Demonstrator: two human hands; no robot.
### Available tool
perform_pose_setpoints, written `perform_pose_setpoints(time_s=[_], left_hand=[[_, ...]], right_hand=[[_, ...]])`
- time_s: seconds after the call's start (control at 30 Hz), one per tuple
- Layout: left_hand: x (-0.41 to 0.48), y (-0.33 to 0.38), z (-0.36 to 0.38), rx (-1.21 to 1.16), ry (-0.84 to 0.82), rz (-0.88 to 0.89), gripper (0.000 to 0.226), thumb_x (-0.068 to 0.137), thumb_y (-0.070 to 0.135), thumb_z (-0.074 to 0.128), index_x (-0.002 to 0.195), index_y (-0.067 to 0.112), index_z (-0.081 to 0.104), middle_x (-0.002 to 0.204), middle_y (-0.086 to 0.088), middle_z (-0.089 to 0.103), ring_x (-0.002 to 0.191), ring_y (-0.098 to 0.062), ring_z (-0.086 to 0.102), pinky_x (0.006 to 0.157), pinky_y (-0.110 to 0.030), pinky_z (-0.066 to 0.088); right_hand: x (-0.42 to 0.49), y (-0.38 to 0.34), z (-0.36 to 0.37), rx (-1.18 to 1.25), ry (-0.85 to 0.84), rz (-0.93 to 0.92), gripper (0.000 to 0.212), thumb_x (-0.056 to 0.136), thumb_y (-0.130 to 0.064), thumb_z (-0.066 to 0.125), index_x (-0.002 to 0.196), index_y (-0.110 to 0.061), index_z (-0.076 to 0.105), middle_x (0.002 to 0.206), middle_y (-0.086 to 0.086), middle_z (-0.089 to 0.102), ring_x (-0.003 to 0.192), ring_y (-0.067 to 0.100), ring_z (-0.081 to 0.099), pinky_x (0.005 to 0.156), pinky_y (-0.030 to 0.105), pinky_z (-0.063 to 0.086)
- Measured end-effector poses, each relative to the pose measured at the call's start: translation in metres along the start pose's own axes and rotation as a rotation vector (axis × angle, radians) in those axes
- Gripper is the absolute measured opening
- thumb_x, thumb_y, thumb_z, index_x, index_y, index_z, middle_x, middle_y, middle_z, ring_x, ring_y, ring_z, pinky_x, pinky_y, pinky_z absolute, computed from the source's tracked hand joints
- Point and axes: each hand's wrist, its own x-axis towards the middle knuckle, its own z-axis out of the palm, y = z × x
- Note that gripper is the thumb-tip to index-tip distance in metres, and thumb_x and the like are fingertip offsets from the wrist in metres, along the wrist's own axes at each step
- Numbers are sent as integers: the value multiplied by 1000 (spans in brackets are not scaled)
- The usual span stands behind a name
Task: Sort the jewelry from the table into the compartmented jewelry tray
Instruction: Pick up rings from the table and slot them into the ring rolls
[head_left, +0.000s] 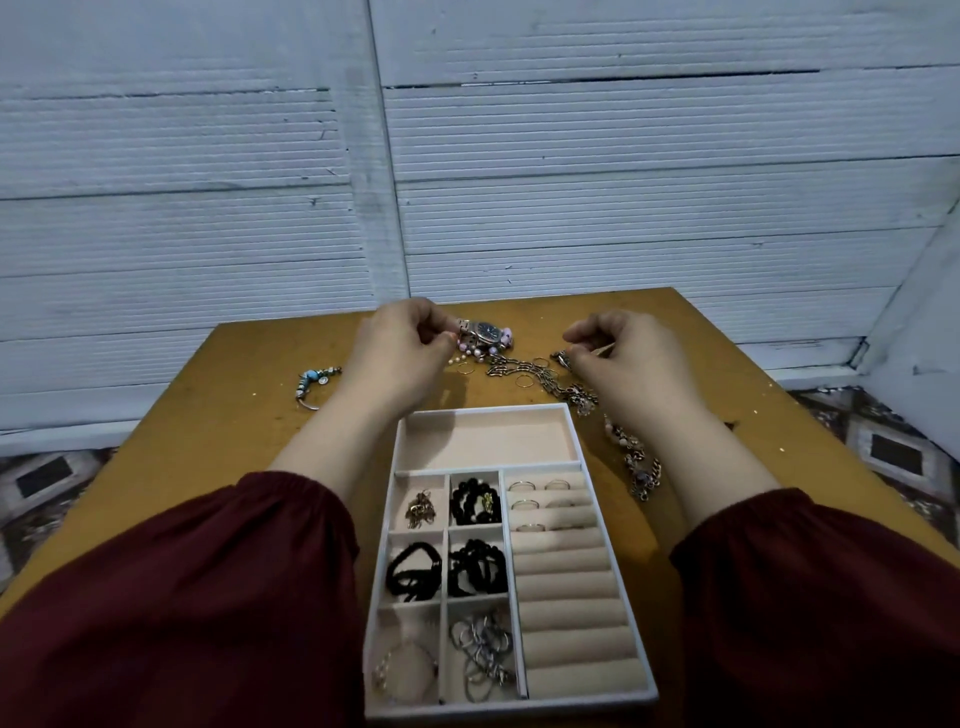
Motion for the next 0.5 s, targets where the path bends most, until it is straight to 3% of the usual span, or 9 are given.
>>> perform_pose_setpoints(time_s=[0.13,0.3,0.5], left_hand=[[20,-13,3,104,-55,-19,12,86,12,61,86,23,67,72,8,59,74,-12,54,67,-20,35],[38,-28,11,214,-148,3,12,85,11,64,86,22,70,84,1,63,83,-16,57,73,-22,40],[54,-42,18,317,-209,17,12,84,13,66,89,22,72,83,2,63,85,-17,56,71,-22,37]], right_hand=[[21,3,13,-124,-75,-13,11,85,-20,64,89,-28,69,90,-5,69,90,17,63,76,30,50],[38,6,24,-289,-198,-36,9,85,-22,68,86,-31,70,93,-5,71,91,18,63,78,30,51],[48,4,39,-423,-359,-47,10,81,-27,72,90,-33,72,94,-3,70,91,19,62,72,26,46]])
